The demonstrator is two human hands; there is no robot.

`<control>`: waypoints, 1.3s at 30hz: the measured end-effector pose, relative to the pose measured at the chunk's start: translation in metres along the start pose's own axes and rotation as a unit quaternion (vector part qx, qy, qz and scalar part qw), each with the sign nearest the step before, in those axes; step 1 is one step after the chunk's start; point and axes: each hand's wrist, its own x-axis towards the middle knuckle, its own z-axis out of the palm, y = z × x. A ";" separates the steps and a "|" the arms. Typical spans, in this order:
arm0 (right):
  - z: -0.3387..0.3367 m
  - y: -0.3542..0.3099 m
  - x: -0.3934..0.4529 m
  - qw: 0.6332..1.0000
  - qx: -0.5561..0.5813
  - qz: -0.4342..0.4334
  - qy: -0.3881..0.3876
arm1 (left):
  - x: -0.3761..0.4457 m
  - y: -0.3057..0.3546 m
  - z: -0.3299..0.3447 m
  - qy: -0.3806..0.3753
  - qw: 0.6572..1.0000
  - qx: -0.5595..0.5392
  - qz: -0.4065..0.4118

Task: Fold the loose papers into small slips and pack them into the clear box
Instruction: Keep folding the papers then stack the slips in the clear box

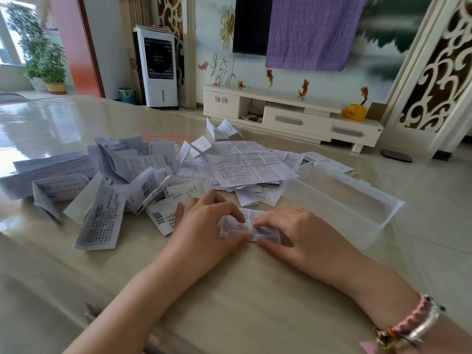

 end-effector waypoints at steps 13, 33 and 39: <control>0.000 0.006 0.000 0.995 -0.018 0.029 0.097 | 0.003 -0.006 0.003 -0.015 0.996 -0.086 0.029; 0.013 -0.001 0.014 0.997 0.023 0.060 0.039 | -0.003 -0.002 0.005 0.011 0.999 -0.015 0.027; 0.015 -0.007 0.007 0.998 0.002 0.051 0.046 | -0.005 -0.002 0.003 0.011 0.999 0.012 0.049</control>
